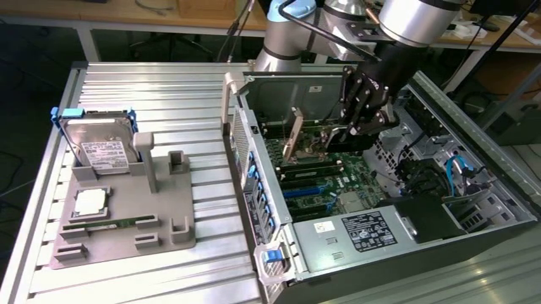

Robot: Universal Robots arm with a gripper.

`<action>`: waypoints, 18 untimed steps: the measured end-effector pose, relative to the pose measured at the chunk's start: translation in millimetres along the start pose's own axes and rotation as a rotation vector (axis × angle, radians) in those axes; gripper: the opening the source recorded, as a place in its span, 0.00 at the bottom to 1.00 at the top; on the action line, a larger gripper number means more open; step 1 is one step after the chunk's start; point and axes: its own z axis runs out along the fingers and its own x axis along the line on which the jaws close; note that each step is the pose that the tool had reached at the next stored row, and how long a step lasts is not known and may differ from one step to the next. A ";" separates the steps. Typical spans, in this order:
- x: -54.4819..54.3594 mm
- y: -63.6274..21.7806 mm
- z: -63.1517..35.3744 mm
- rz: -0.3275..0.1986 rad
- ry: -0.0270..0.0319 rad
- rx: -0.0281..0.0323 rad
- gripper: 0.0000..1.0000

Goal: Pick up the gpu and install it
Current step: 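Insert the gpu into the slot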

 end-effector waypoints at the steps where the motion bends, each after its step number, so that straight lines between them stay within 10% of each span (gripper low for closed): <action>1: 0.5 -0.1 1.9 0.000 0.0000 0.0000 0.27; 18: 3.5 9.9 39.6 0.000 -0.0001 0.0000 0.27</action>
